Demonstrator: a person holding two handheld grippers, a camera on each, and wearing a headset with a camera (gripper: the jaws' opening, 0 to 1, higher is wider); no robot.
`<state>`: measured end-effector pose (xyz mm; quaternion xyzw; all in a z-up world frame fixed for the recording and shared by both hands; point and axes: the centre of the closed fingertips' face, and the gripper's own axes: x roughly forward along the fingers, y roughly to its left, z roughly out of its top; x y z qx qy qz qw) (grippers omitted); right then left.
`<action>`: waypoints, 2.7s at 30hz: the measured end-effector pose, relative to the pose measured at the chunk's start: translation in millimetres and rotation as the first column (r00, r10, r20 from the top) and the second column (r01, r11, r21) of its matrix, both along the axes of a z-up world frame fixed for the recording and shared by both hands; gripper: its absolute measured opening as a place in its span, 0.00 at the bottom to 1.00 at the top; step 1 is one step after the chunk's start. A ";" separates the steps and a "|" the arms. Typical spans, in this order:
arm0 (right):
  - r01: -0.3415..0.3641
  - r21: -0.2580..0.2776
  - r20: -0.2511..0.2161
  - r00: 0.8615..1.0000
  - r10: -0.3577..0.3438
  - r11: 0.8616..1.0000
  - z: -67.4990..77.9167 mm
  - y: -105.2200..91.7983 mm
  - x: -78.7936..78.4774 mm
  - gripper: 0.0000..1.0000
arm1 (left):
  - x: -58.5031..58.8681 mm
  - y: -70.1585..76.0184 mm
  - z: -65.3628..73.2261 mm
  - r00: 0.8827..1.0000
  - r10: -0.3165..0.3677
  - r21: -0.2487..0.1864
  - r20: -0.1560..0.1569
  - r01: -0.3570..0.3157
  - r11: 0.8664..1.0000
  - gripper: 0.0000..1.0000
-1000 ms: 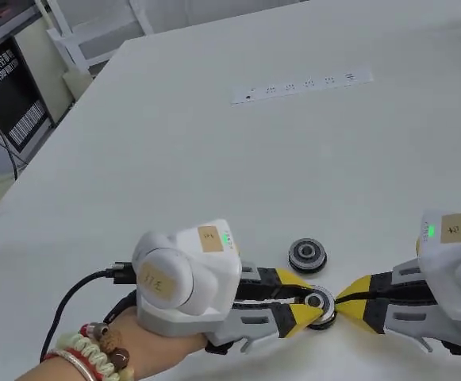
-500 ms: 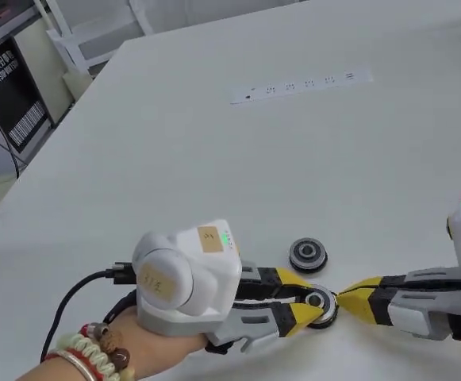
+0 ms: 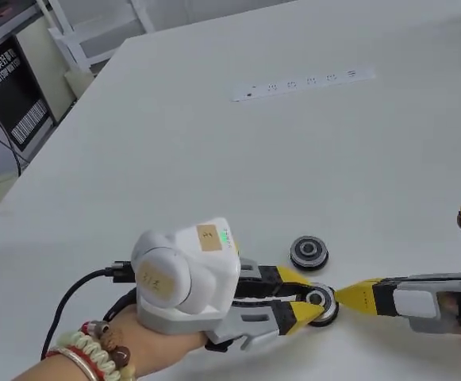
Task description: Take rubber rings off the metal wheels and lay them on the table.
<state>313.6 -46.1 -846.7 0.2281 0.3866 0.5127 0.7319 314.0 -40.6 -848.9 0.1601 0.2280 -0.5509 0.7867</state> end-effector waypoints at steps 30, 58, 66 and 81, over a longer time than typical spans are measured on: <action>-0.004 0.101 -0.017 1.000 0.005 0.995 11.7 10.7 -1.5 0.00 | 0.6 -0.1 0.1 1.000 0.001 0.007 0.008 -0.001 1.000 0.14; 0.021 0.044 -0.006 1.000 -0.021 0.999 3.4 7.1 -1.1 0.00 | -1.6 -0.4 9.4 1.000 -0.012 0.020 -0.016 0.012 1.000 0.20; 0.071 0.028 0.002 0.997 -0.071 0.997 13.8 -4.2 -4.7 0.00 | -3.1 -9.0 44.6 0.999 -0.034 -0.029 0.021 0.035 0.999 0.29; 0.134 0.046 0.062 0.989 -0.137 0.990 62.2 -27.0 -25.6 0.00 | -20.6 9.7 114.0 0.996 -0.030 -0.100 0.078 0.037 0.994 0.45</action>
